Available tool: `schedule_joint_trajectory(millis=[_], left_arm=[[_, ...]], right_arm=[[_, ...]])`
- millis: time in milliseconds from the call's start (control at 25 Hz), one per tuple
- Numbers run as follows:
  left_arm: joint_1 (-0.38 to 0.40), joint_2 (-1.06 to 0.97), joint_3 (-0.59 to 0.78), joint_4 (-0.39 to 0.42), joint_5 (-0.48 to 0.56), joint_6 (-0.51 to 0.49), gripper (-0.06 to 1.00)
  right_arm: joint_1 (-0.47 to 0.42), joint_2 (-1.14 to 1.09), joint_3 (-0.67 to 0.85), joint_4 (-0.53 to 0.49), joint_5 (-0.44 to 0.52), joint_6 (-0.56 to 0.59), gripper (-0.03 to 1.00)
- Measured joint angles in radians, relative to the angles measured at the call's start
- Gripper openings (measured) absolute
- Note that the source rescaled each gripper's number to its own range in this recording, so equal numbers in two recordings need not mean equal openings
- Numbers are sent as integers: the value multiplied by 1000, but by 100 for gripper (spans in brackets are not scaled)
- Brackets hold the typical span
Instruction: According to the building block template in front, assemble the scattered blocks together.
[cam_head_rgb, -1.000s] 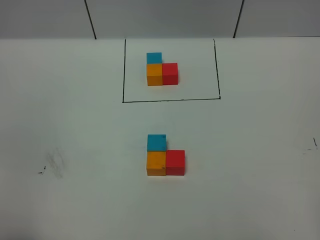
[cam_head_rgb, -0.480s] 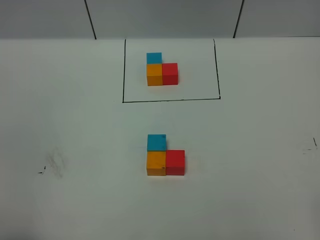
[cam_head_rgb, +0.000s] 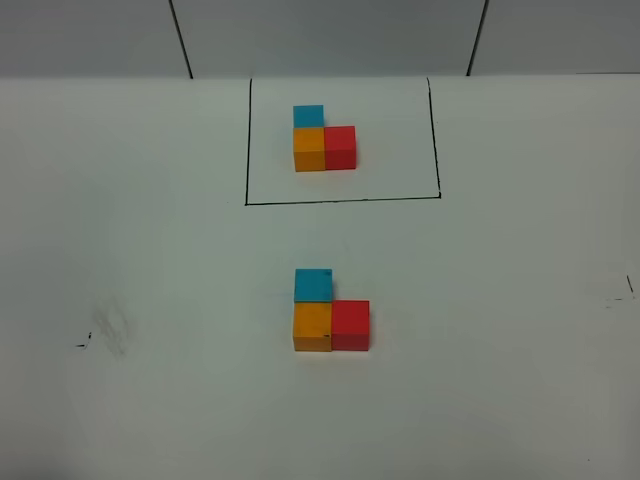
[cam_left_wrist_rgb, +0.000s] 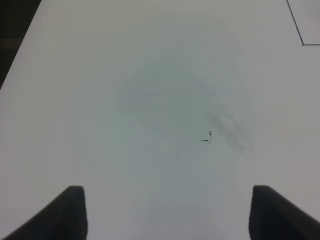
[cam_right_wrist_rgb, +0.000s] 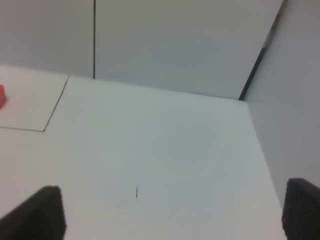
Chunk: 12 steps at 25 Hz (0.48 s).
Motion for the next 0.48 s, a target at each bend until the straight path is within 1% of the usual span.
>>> schedule_joint_trajectory(millis=[360, 480], left_arm=[[0, 0, 0, 0, 0, 0, 68], [0, 0, 0, 0, 0, 0, 68]], right_arm=[[0, -69, 137, 64, -2, 10, 85], [0, -69, 197, 83, -31, 10, 85]])
